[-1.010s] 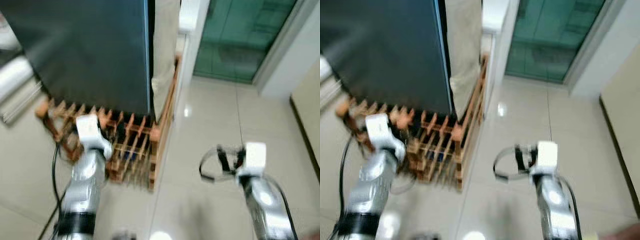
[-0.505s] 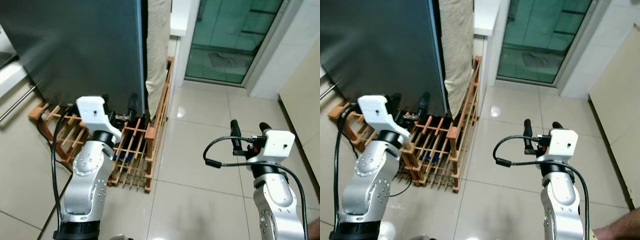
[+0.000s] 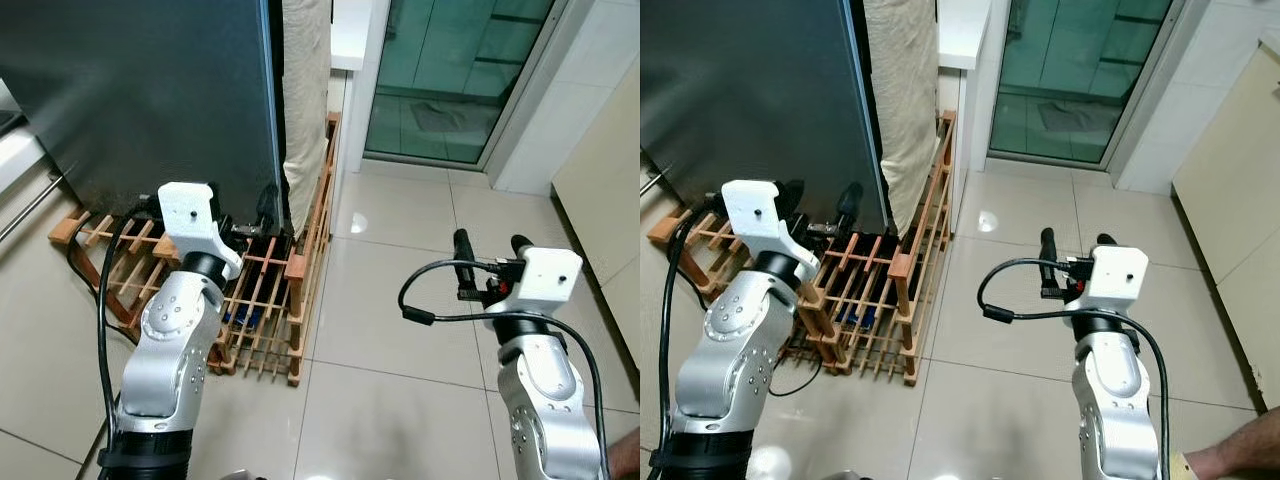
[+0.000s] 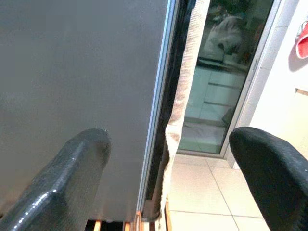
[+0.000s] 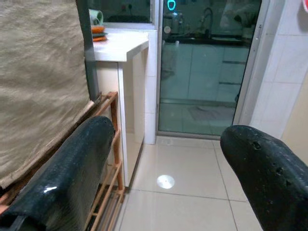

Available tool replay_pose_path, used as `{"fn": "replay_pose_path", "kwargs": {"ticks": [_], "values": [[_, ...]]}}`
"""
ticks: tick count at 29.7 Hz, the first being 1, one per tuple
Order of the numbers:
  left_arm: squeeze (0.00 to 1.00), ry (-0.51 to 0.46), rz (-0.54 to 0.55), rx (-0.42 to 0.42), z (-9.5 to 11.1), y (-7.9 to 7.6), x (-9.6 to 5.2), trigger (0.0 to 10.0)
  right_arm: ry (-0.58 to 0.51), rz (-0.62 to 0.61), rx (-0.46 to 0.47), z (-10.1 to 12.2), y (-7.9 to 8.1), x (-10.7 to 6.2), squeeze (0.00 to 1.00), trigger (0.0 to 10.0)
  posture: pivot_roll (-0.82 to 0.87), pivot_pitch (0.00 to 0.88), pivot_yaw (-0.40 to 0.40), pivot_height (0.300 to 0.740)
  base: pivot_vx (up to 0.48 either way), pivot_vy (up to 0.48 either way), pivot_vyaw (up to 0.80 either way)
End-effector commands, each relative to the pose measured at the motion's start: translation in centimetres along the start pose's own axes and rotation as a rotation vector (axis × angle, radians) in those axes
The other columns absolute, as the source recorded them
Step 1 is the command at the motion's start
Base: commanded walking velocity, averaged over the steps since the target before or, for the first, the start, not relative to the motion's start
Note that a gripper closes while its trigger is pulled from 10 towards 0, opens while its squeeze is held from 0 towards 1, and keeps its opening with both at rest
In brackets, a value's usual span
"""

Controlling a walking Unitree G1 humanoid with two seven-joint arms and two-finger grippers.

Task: Restocking fridge

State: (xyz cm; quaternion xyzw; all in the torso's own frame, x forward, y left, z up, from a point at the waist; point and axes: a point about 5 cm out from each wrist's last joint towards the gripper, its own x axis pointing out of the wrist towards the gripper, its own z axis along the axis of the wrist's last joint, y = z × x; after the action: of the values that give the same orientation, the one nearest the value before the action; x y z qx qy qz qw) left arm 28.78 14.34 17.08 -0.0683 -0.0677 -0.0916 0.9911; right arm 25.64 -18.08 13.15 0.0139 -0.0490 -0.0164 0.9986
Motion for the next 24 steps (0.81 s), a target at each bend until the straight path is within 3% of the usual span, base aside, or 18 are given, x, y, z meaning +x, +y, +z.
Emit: {"fn": "replay_pose_path", "kwargs": {"ticks": [1, 20, 24], "values": [[0.0, -0.002, 0.002, -0.002, 0.0, 0.1, 0.2, 10.0, 0.015, -0.006, 0.008, -0.1, -0.1, 0.2, 0.0, 10.0, -0.08, 0.0, 0.005, 0.74, 0.0, 0.0, 0.0], [0.0, 0.011, 0.09, -0.006, -0.4, 1.0, 0.6, 10.0, 0.007, 0.022, 0.01, 0.2, 0.4, 1.1, 0.0, 10.0, -0.08, 0.0, 0.006, 0.74, 0.317, -0.351, 0.0], [0.0, 0.034, 0.127, 0.015, -0.7, 1.4, 0.8, 10.0, -0.003, 0.044, -0.004, 0.5, 0.6, 1.4, 0.0, 10.0, -0.08, 0.0, 0.007, 0.74, 0.0, 0.0, 0.0]]}}
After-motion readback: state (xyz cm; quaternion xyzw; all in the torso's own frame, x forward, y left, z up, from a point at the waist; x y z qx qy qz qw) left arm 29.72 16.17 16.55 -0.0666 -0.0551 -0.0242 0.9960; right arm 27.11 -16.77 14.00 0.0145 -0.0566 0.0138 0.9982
